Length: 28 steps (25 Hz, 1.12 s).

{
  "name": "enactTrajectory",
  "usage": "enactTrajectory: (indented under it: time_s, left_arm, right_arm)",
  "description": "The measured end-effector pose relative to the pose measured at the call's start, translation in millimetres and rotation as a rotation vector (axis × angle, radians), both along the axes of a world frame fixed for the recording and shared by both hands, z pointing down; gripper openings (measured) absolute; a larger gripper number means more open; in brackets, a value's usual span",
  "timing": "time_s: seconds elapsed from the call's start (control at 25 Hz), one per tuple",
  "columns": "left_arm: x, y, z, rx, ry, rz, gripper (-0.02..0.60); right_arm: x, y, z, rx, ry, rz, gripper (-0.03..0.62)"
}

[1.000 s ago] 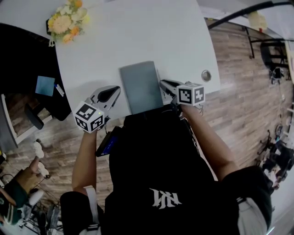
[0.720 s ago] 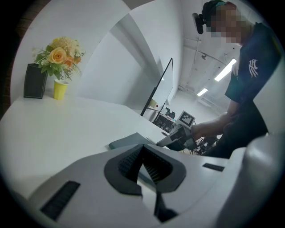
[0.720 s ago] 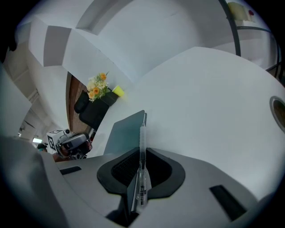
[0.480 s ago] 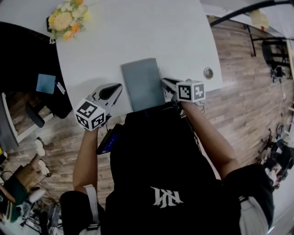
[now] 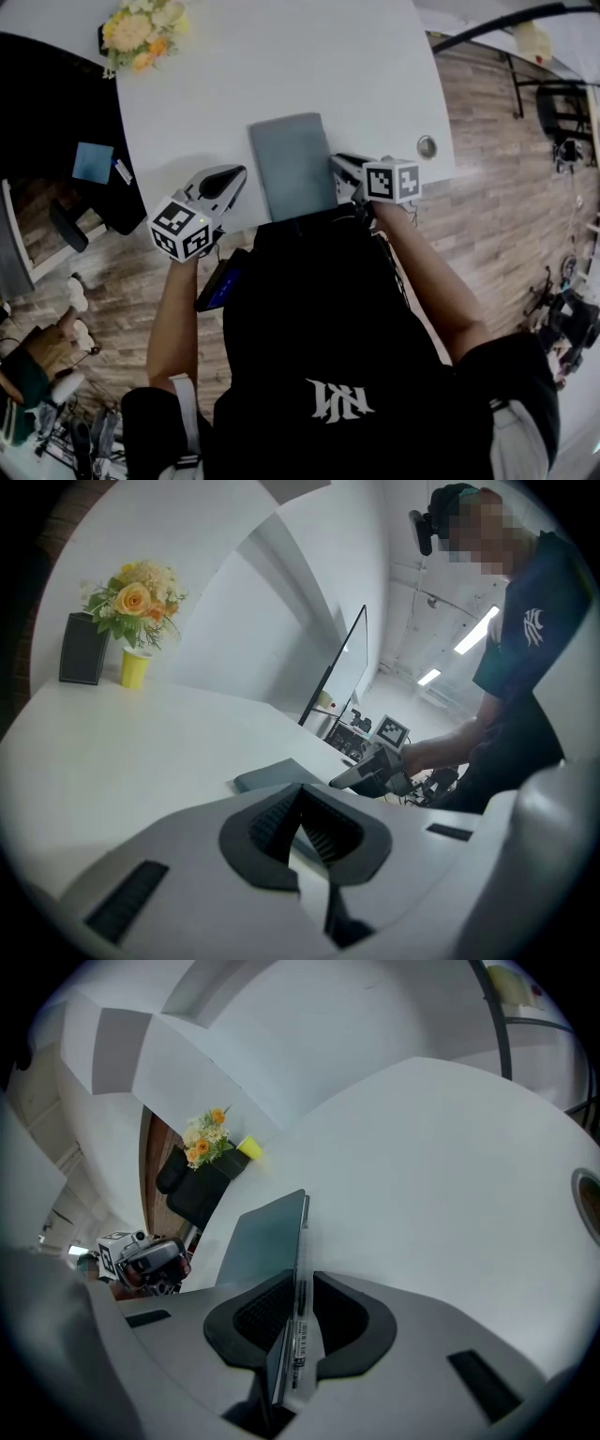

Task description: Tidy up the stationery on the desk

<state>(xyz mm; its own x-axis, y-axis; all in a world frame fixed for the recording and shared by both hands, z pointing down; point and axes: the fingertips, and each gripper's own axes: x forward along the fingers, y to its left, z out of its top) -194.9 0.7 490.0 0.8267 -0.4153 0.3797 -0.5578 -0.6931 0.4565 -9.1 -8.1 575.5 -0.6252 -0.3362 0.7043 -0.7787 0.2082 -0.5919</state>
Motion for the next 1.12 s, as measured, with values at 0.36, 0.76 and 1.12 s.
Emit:
enactTrajectory:
  time_s: [0.36,0.76,1.12]
  left_arm:
    - [-8.2,-13.0,-27.3,0.062,0.042,-0.071,0.003]
    - [-6.7,-13.5,-117.7,0.252,0.066,-0.139,0.003]
    - [59.3,47.4,-205.9,0.339,0.082,-0.109,0.003]
  right_arm:
    - [14.4,-31.7,-50.8,0.208,-0.050,0.022,0.069]
    - [-18.1,-50.5,-246.7,0.775,-0.528,-0.193,0.062]
    - [4.0,42.4,-343.2,1.000,-0.679,-0.463,0.049]
